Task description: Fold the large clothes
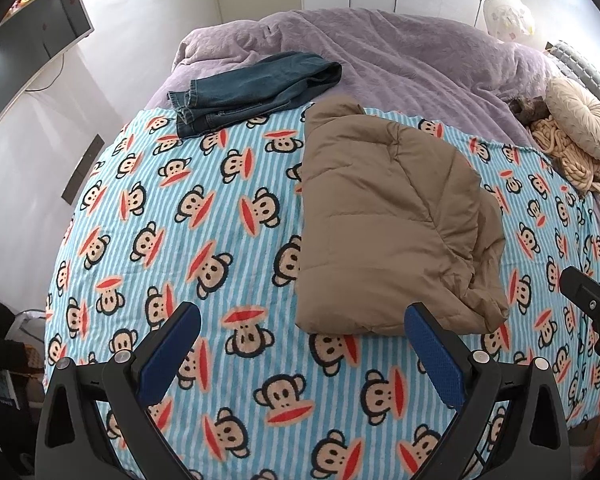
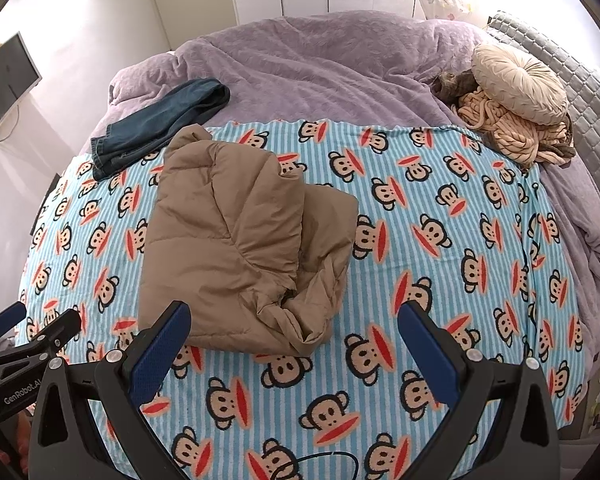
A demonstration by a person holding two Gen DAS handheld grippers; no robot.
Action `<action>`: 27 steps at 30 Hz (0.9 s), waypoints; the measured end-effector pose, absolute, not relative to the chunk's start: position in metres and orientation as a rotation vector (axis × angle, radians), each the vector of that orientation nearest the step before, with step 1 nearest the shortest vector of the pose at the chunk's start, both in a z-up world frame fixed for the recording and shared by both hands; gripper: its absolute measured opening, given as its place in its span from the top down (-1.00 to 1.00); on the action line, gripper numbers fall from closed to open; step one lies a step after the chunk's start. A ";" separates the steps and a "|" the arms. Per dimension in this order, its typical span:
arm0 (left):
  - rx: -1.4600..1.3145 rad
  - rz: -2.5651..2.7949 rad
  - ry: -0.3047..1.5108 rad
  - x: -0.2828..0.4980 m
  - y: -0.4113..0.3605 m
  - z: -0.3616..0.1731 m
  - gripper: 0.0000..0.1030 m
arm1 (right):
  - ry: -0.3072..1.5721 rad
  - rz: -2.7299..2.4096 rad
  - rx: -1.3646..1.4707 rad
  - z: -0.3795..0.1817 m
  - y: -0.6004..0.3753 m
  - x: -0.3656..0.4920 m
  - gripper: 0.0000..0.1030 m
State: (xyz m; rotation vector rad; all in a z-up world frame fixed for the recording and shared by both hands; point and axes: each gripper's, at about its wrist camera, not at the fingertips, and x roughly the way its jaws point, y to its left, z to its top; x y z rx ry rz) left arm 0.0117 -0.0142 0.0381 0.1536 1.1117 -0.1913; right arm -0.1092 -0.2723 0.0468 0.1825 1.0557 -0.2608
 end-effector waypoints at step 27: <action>0.164 -0.199 1.115 0.014 -0.016 0.037 -0.97 | 1.060 -0.251 0.174 0.047 -0.278 -0.105 -1.00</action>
